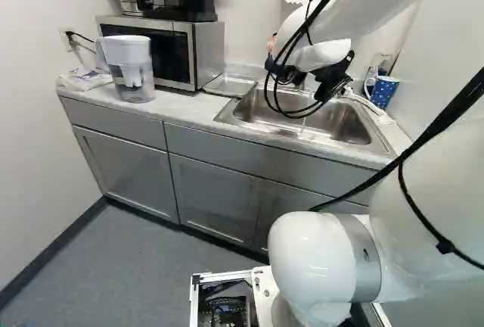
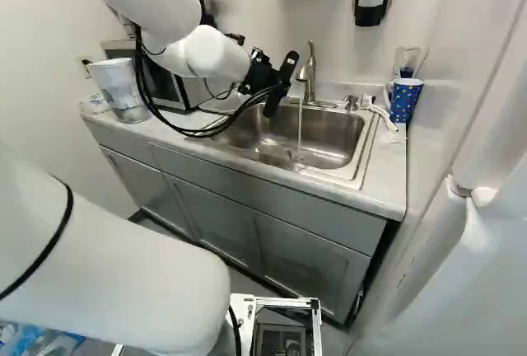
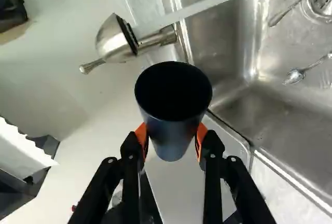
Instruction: Rinse the cup and place it in the tray
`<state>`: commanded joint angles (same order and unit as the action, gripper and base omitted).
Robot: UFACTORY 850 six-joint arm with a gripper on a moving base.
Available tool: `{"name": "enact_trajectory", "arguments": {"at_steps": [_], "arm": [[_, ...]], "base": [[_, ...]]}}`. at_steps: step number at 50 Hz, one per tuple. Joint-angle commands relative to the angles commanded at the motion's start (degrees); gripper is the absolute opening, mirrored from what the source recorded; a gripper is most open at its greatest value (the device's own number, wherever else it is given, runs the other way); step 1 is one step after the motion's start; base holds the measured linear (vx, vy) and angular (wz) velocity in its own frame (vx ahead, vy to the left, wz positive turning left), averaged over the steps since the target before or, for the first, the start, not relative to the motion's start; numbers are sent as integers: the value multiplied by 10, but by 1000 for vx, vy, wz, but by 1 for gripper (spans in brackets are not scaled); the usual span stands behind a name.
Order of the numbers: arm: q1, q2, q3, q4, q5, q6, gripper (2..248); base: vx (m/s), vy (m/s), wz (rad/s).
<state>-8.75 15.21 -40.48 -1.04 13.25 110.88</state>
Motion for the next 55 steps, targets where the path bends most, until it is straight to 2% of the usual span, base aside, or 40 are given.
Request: {"name": "enact_trajectory", "arguments": {"at_steps": [55], "arm": [[0, 0, 0, 0, 0, -331, 113]], "base": [[0, 0, 0]]}}
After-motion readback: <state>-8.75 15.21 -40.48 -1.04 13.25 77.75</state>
